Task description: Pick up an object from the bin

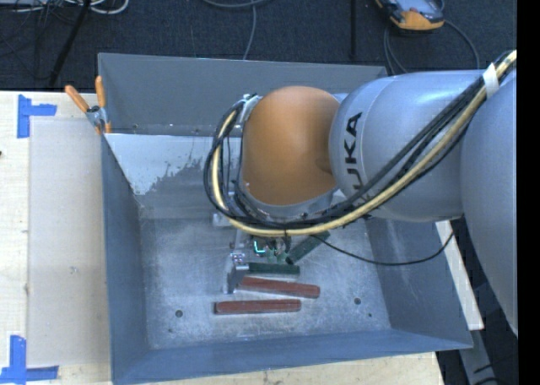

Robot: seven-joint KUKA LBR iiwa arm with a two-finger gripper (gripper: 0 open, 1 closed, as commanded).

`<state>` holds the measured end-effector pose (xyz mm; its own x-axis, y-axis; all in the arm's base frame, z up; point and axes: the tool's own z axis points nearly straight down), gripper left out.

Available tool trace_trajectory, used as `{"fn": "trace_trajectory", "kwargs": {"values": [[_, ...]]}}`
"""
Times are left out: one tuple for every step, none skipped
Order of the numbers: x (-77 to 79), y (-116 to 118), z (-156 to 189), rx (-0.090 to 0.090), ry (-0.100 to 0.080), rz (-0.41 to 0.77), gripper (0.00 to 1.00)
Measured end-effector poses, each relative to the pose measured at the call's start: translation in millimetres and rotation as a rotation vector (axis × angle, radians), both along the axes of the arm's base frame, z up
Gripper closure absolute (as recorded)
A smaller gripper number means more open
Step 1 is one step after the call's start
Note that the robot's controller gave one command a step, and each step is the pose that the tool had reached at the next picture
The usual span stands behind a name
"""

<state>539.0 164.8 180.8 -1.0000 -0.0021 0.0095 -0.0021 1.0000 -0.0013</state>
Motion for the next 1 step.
{"fn": "trace_trajectory", "kwargs": {"values": [[1.9, -0.7, 3.7, 0.001, -0.007, -0.003, 0.0]]}}
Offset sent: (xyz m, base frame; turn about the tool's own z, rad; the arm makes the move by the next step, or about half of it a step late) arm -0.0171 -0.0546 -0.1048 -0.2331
